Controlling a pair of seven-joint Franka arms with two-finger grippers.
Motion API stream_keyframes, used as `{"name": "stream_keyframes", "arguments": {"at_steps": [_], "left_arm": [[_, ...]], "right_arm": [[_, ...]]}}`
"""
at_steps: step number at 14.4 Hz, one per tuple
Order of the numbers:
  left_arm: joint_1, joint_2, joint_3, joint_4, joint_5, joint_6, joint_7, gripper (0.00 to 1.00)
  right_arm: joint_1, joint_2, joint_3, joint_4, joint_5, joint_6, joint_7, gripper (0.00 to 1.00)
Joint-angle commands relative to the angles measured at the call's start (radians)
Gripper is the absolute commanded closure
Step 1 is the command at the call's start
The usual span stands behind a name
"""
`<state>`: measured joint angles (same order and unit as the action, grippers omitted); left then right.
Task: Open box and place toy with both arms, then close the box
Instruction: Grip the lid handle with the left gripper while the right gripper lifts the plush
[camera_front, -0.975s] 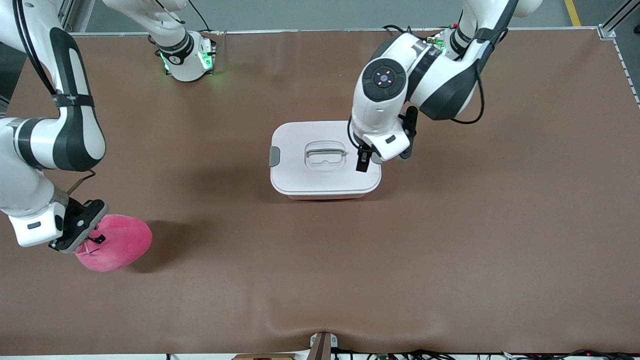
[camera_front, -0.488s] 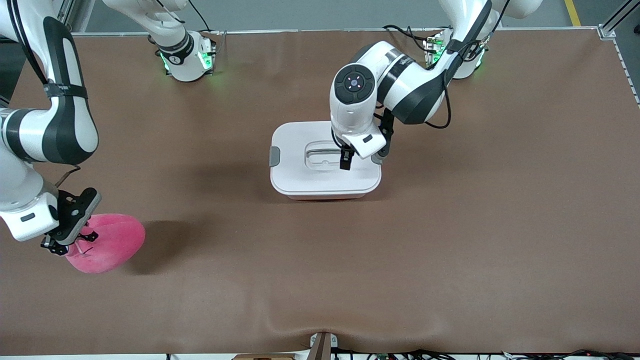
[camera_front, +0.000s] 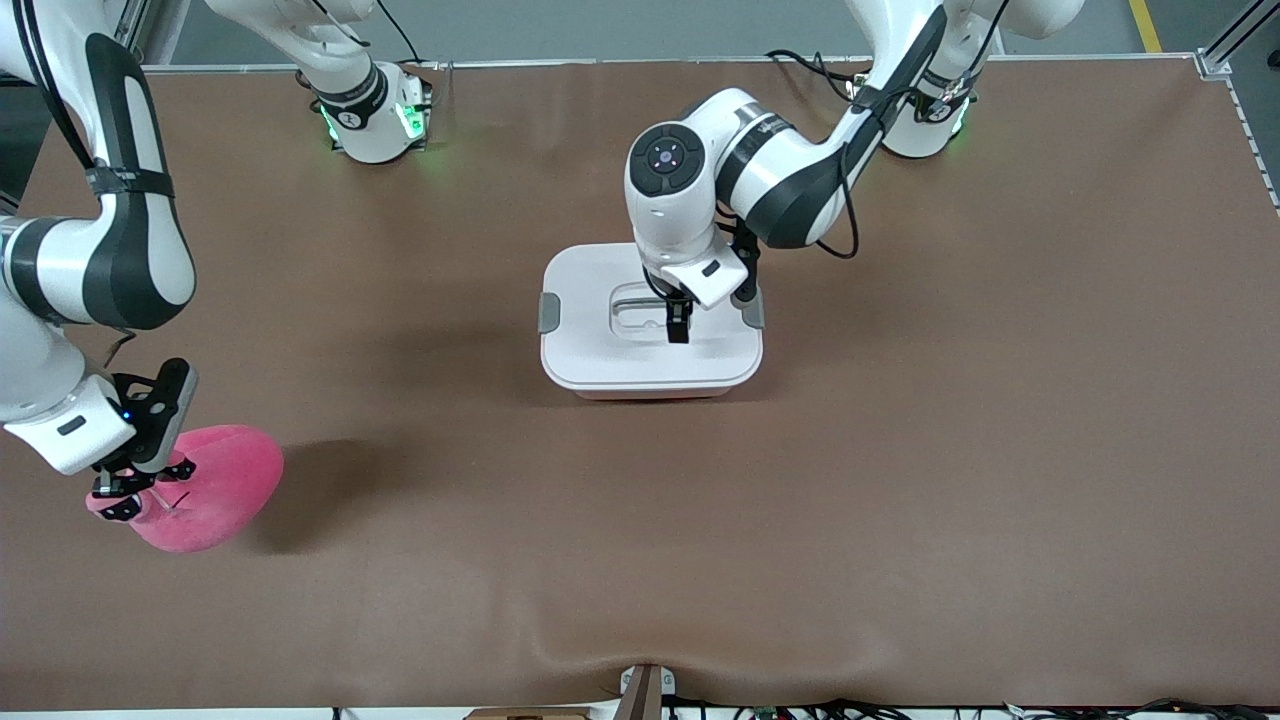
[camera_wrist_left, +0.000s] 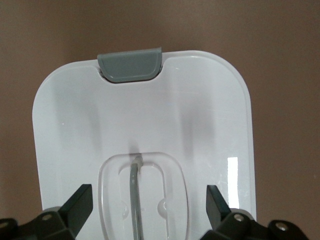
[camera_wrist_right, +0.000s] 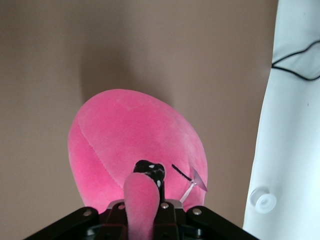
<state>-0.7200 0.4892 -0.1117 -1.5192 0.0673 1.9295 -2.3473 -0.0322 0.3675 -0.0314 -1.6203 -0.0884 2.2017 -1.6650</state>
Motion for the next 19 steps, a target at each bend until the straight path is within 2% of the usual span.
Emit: {"name": "stream_keyframes", "arguments": {"at_steps": [1,6,11,14,15,17,18,19], "left_arm": [[-0.007,0.015,0.001,0.019,0.008,0.017,-0.027,0.0],[-0.059,0.054,0.0,0.016,0.008,0.094,-0.127,0.0],[-0.068,0.054,0.0,-0.004,0.008,0.094,-0.132,0.0],[-0.067,0.034,0.0,-0.036,0.009,0.091,-0.129,0.0],[-0.064,0.029,0.0,-0.039,0.011,0.089,-0.124,0.03],[-0.058,0.028,0.0,-0.038,0.009,0.089,-0.124,0.45],[-0.058,0.028,0.0,-0.038,0.009,0.089,-0.124,0.56],[-0.058,0.029,0.0,-0.036,0.011,0.089,-0.122,0.61]], "right_arm": [[-0.002,-0.013,0.008,0.004,-0.019,0.0,-0.088,1.0],[0.009,-0.01,0.013,0.004,-0.011,0.001,-0.257,1.0],[0.028,-0.009,0.015,0.004,-0.004,0.001,-0.429,1.0],[0.029,-0.004,0.015,0.002,-0.002,-0.005,-0.458,1.0],[0.032,-0.004,0.015,0.002,-0.002,-0.01,-0.49,1.0],[0.041,-0.004,0.016,0.0,0.027,-0.029,-0.501,1.0],[0.054,-0.004,0.016,0.0,0.03,-0.061,-0.504,1.0],[0.066,-0.01,0.018,0.002,0.03,-0.089,-0.507,1.0]]}}
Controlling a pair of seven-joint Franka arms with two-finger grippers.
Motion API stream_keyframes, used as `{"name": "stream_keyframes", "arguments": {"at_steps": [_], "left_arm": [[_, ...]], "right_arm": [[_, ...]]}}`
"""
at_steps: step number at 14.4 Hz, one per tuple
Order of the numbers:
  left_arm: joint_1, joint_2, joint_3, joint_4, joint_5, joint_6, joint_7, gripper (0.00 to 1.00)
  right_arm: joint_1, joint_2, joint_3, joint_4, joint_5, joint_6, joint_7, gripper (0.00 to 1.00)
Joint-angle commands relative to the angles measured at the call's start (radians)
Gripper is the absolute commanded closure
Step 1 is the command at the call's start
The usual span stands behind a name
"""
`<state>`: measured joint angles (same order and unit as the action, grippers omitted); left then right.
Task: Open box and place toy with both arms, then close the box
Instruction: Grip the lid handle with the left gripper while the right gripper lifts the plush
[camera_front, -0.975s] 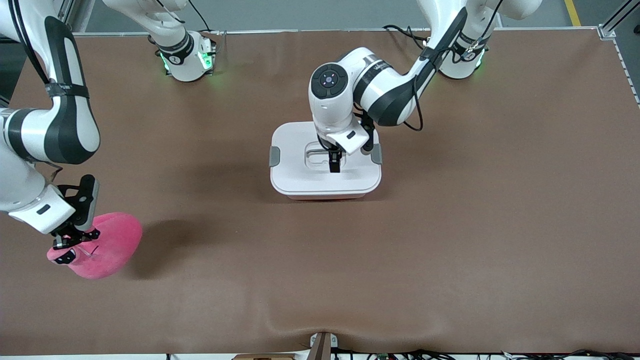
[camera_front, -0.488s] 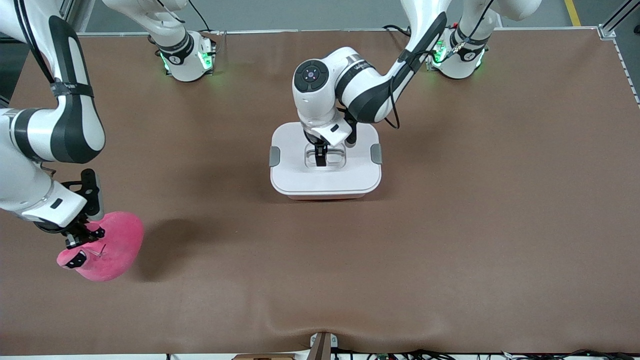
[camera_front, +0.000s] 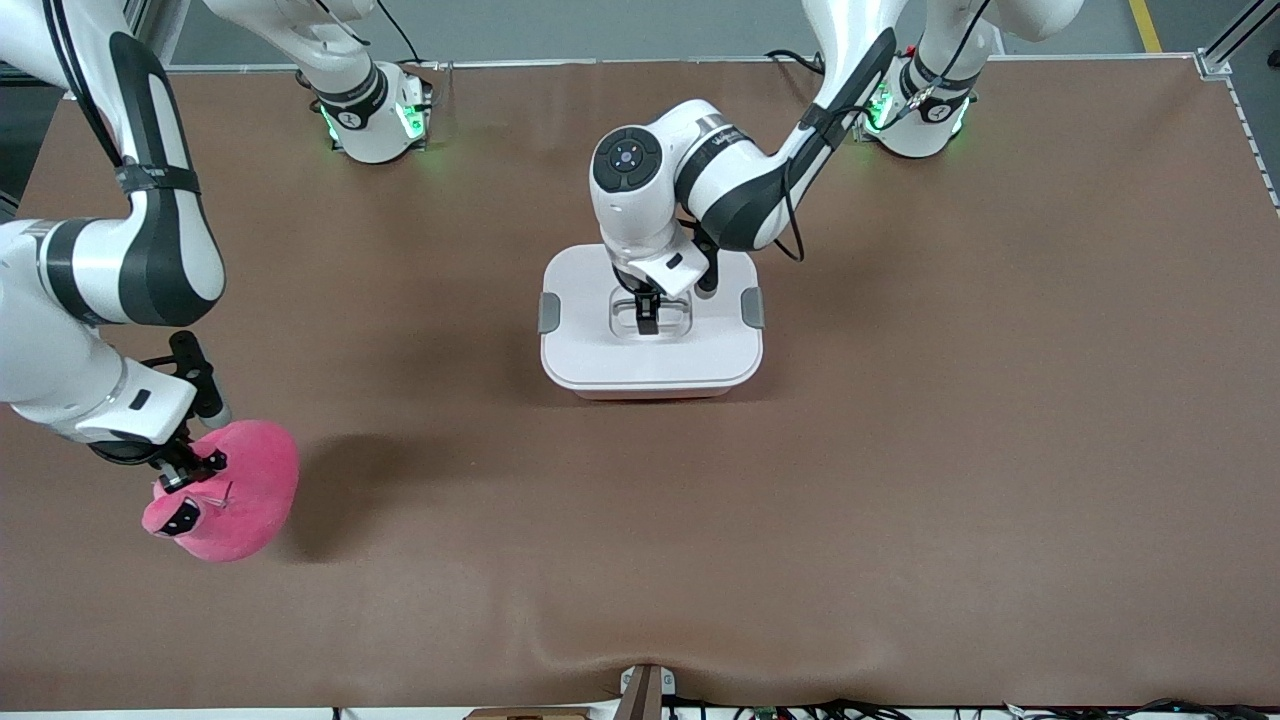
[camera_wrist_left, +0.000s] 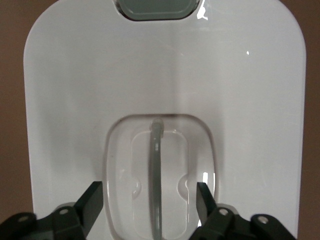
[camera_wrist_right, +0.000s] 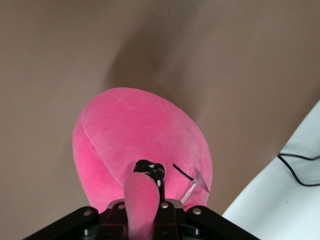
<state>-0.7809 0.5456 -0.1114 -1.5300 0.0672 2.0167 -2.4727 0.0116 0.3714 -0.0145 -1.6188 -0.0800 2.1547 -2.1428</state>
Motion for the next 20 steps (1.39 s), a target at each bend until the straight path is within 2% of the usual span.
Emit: {"name": "stream_keyframes", "arguments": {"at_steps": [1,2,4,7,13,16,20], "left_arm": [[0.003,-0.027,-0.001,-0.025,0.016,0.002,0.003,0.66],[0.005,-0.027,-0.001,-0.024,0.016,0.002,0.005,0.73],[0.005,-0.029,-0.001,-0.022,0.016,0.003,0.006,1.0],[0.005,-0.03,-0.001,-0.022,0.017,0.0,0.011,1.0],[0.008,-0.076,-0.001,-0.016,0.016,-0.047,0.011,1.0],[0.009,-0.084,0.006,-0.009,0.016,-0.049,0.012,1.0],[0.021,-0.102,0.009,-0.012,0.019,-0.068,0.04,1.0]], "right_arm": [[0.036,-0.028,0.001,0.002,0.02,-0.07,-0.035,1.0],[0.053,-0.048,0.002,0.002,0.022,-0.096,-0.057,1.0],[0.115,-0.081,0.005,0.002,0.02,-0.122,-0.087,1.0],[0.192,-0.121,0.004,-0.006,0.008,-0.173,-0.086,1.0],[0.26,-0.146,0.005,-0.023,0.009,-0.243,-0.068,1.0],[0.339,-0.198,0.002,-0.084,0.008,-0.213,-0.065,1.0],[0.382,-0.252,0.004,-0.173,0.008,-0.153,-0.016,1.0]]}}
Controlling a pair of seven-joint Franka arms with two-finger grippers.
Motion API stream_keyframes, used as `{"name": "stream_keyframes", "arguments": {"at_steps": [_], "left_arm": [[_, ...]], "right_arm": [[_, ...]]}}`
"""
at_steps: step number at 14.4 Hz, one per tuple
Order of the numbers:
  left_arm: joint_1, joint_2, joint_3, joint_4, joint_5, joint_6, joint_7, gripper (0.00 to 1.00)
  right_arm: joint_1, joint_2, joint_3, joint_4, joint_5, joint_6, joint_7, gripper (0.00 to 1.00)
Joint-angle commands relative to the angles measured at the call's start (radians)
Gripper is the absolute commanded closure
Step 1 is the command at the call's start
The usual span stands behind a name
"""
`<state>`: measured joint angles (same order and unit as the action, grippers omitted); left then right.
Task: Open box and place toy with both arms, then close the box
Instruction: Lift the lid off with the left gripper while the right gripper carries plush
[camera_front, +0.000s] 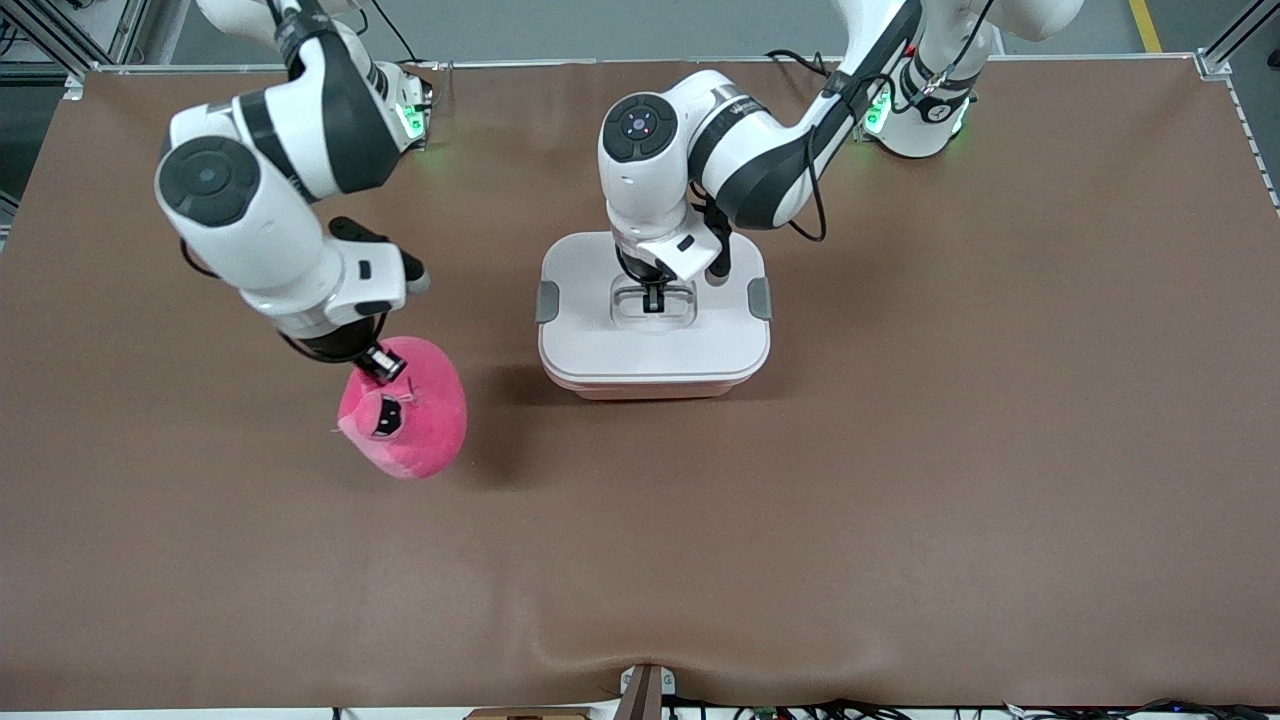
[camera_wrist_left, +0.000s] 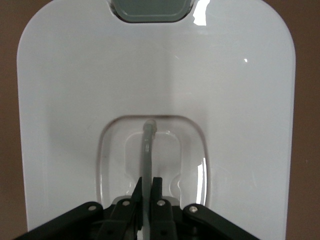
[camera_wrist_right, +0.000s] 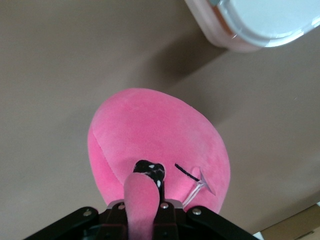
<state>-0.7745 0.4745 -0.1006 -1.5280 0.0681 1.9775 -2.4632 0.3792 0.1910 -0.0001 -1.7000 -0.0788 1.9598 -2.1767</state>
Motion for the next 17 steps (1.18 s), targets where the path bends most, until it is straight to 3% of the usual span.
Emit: {"name": "stream_keyframes", "arguments": {"at_steps": [1,7,13,17], "left_arm": [[0.035,-0.045,-0.004,-0.014,0.018,-0.055,0.056,1.0],[0.095,-0.088,-0.008,-0.043,0.012,-0.078,0.131,1.0],[0.152,-0.174,-0.013,-0.145,0.006,-0.077,0.272,1.0],[0.221,-0.25,-0.014,-0.225,-0.03,-0.075,0.412,1.0]], "right_arm": [[0.029,-0.087,-0.012,-0.118,0.004,0.062,0.029,1.0],[0.099,-0.108,-0.012,-0.148,-0.056,0.071,0.104,1.0],[0.294,-0.108,-0.011,-0.147,-0.257,0.03,0.363,1.0],[0.3,-0.107,-0.011,-0.147,-0.259,0.005,0.383,1.0]]}}
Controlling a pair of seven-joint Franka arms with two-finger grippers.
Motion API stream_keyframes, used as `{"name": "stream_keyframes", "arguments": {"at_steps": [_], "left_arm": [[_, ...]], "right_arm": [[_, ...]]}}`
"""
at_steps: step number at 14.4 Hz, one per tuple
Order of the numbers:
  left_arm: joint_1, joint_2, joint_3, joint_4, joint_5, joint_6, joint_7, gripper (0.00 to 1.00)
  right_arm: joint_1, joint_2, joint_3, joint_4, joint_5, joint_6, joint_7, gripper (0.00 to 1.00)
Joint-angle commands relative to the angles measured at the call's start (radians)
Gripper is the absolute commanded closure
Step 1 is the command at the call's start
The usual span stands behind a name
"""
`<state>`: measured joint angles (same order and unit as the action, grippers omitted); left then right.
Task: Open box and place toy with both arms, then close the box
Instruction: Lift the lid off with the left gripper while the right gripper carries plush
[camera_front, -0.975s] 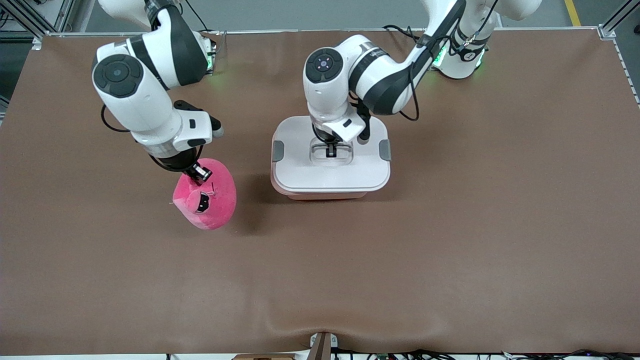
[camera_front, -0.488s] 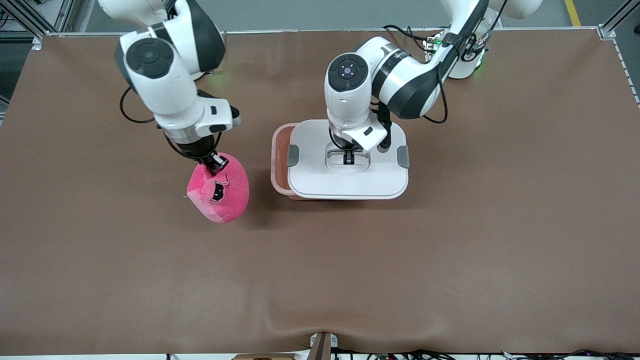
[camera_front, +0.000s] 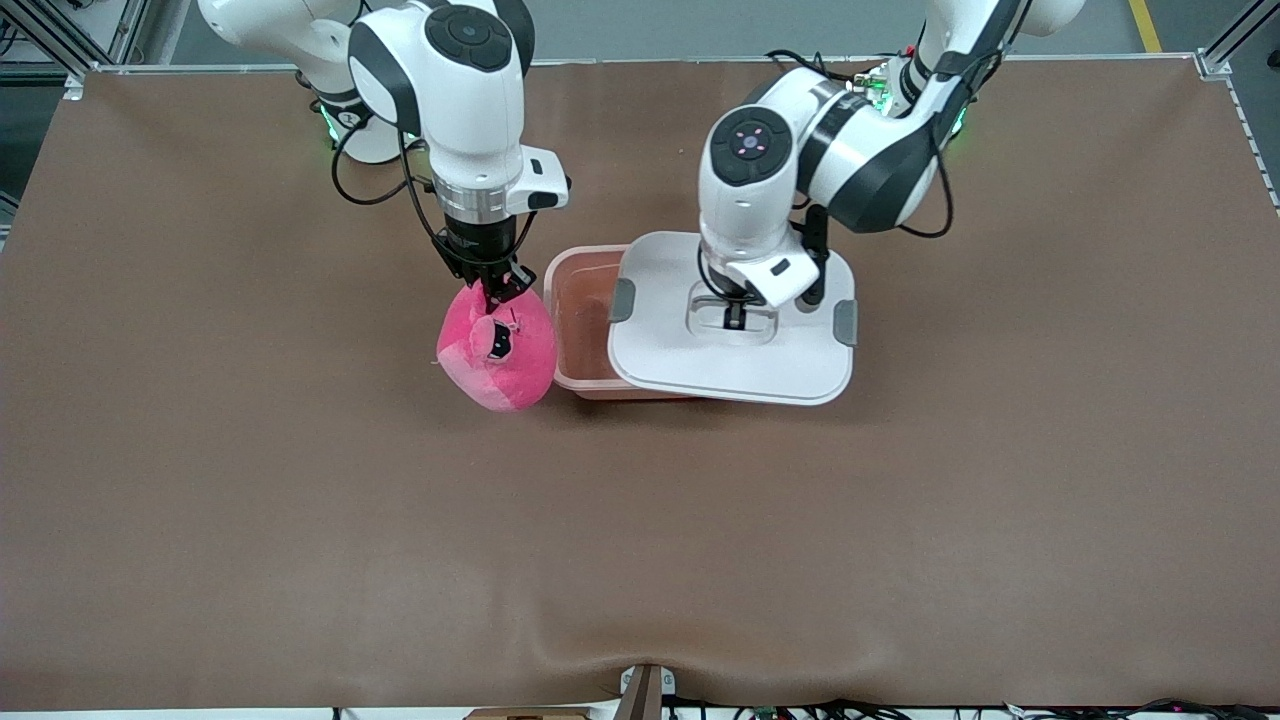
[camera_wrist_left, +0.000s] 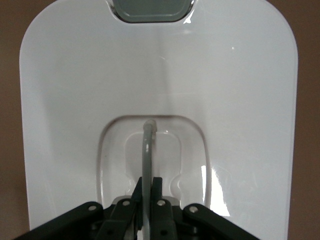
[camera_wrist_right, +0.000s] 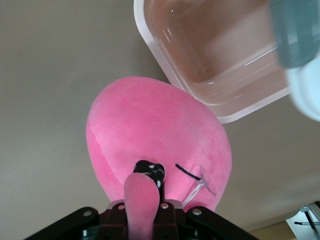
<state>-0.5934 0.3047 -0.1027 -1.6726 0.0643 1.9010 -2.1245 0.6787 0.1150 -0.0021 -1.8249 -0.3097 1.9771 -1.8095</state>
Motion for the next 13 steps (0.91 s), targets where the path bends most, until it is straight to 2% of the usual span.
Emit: {"name": "stream_keyframes", "arguments": {"at_steps": [1,7,13], "left_arm": [[0.061,-0.099,-0.012,-0.102,-0.035,0.003,0.116,1.0],[0.17,-0.191,-0.011,-0.194,-0.095,0.0,0.34,1.0],[0.286,-0.225,-0.011,-0.225,-0.095,-0.045,0.59,1.0]], "right_arm": [[0.014,-0.029,-0.009,-0.02,-0.028,-0.015,0.025,1.0],[0.139,-0.02,-0.009,-0.013,-0.072,-0.053,0.168,1.0],[0.22,0.054,-0.009,0.045,-0.085,-0.081,0.286,1.0]]}}
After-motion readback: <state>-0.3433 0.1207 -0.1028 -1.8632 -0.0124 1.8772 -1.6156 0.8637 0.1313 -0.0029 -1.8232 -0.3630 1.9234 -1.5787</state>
